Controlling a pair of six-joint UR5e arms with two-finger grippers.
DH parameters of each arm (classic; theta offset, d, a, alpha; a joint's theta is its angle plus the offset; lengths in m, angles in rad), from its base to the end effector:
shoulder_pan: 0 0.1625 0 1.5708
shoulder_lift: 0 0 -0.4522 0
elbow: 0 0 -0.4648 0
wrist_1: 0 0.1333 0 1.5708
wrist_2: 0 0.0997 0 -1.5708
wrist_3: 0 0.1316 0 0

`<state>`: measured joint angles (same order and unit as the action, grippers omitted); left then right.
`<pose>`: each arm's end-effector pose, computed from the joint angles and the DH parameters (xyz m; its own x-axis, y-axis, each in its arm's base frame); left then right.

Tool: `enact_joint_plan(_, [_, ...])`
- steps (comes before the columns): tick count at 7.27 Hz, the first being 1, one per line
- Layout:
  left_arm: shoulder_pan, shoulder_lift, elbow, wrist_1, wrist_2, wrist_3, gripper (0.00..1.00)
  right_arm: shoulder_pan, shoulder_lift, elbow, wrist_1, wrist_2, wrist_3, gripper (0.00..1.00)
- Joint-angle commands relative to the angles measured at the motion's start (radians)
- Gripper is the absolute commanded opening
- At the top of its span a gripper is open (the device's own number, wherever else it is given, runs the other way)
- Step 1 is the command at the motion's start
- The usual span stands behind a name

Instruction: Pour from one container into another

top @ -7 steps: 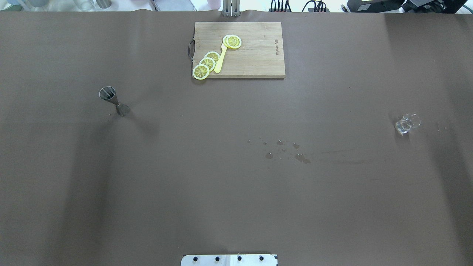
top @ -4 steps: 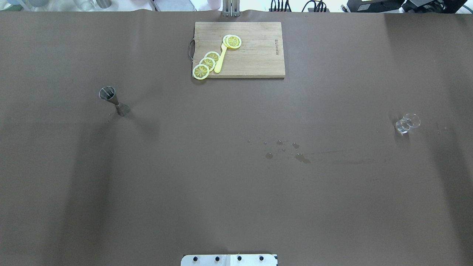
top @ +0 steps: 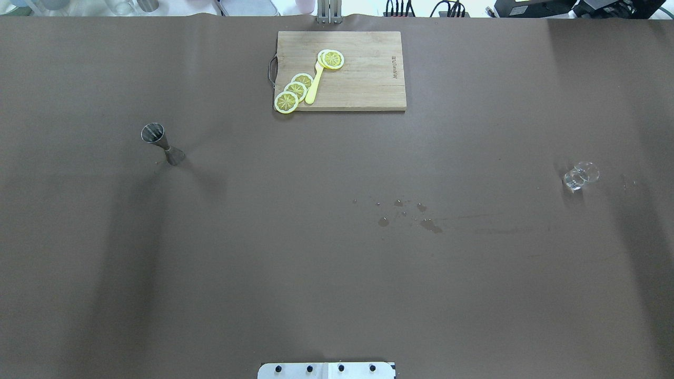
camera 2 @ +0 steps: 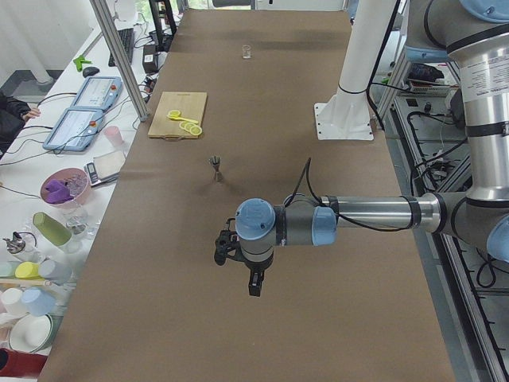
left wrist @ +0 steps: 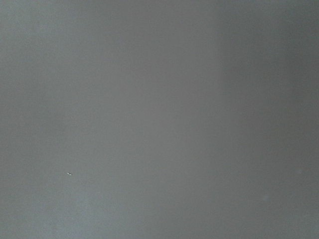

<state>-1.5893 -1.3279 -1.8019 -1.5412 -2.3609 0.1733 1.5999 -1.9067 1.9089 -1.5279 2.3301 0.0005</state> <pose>-0.0482 -0.4510 0.7036 0.6958 0.1305 -0.7063 -0.1030 0.9913 0.0816 0.0549 -0.4182 0.6793 0.7259 -0.0094 0.6877 -0.0294 0.9986 0.0447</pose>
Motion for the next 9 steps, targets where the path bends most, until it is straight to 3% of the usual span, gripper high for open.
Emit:
enact_joint_plan(1, [0.000, 0.001, 0.001, 0.000, -0.001, 0.000, 0.98, 0.000, 0.000, -0.001, 0.000, 0.000, 0.001, 1.00])
enact_joint_plan(9, [0.000, -0.008, -0.016, 0.000, -0.008, -0.006, 0.98, 0.000, 0.000, -0.001, 0.000, 0.002, 0.001, 1.00])
